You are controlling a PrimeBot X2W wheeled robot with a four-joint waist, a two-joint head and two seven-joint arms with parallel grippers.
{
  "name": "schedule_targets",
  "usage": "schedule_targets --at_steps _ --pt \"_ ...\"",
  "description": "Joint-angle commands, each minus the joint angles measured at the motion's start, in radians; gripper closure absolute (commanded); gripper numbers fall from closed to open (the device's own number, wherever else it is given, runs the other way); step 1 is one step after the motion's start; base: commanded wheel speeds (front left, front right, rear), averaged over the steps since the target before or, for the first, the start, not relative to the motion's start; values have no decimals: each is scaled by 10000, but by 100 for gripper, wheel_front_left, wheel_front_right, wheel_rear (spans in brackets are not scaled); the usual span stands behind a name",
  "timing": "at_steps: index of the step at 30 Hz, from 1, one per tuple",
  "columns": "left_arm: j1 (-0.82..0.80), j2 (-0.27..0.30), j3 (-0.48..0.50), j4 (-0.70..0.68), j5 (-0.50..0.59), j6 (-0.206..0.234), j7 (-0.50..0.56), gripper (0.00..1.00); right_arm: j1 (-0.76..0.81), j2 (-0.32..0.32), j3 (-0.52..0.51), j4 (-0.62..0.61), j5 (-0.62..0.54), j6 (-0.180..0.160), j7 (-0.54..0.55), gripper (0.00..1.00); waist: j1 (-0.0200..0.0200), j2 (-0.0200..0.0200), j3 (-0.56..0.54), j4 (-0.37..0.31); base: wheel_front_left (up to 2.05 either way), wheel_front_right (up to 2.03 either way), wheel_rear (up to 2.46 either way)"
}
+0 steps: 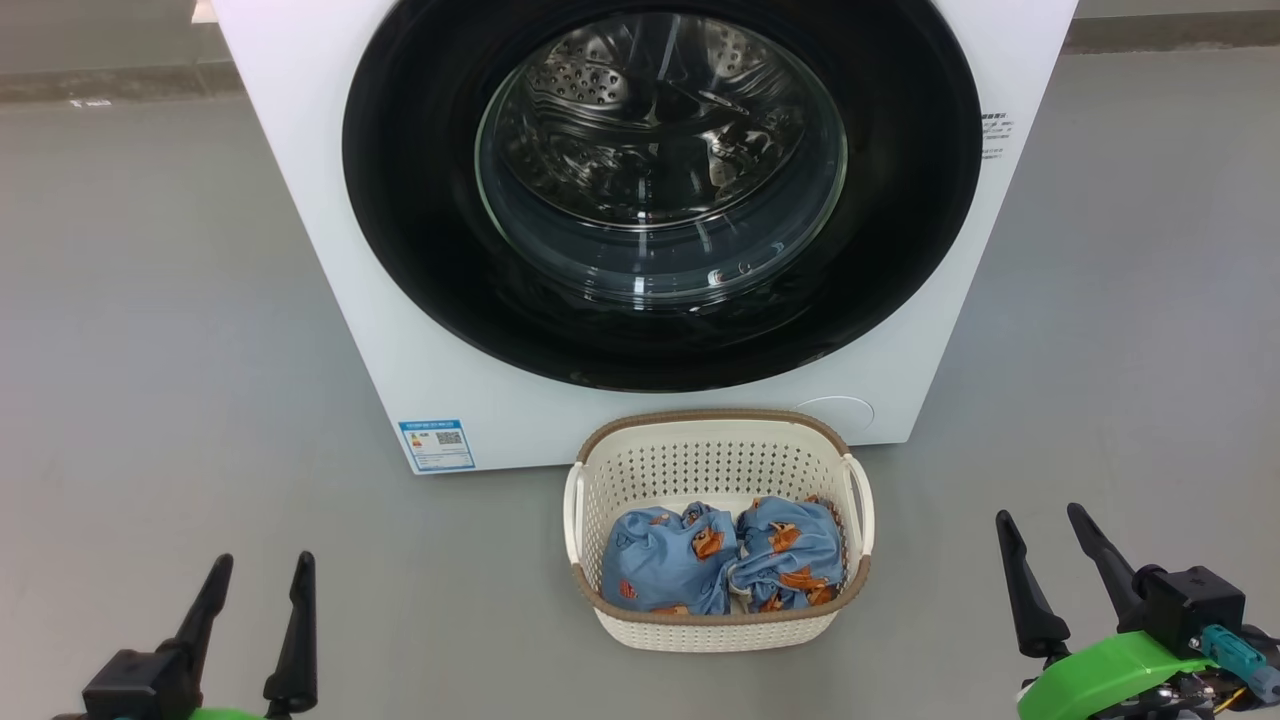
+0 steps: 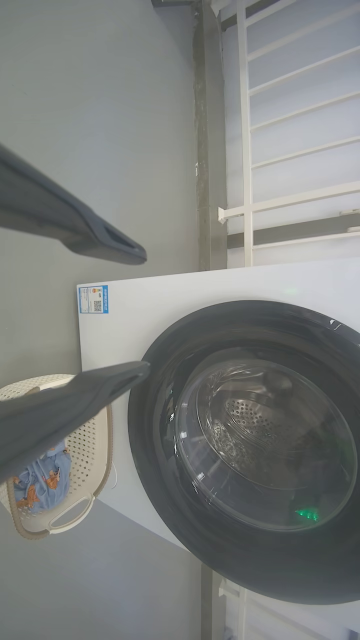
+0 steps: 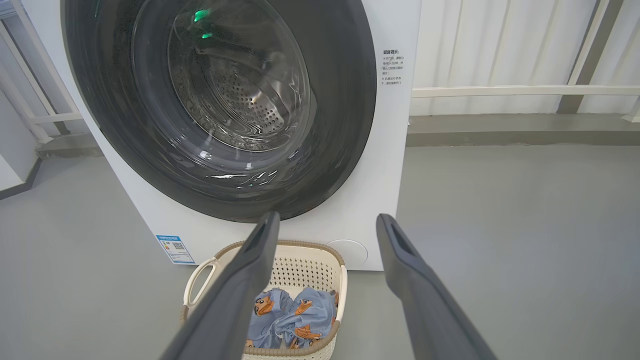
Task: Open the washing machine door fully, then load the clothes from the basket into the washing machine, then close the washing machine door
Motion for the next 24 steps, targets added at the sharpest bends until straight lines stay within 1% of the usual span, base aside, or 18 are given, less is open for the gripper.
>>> schedule_targets --at_steps 1,15,20,24 --pt "-201 196 381 -153 25 -16 -72 0 -105 -78 189 -288 -76 16 -122 0 0 0 -3 -7 0 0 0" --pt "-230 220 450 125 -266 -16 -72 0 18 31 31 -388 -115 16 -122 0 0 0 31 -24 0 0 0" --pt "-252 241 457 180 -212 -16 -72 0 17 53 5 -416 -130 16 -122 0 0 0 57 -41 0 0 0" --pt "-282 273 461 246 73 -16 -72 0 15 58 -8 -439 -139 16 -122 0 0 0 84 -53 0 0 0"
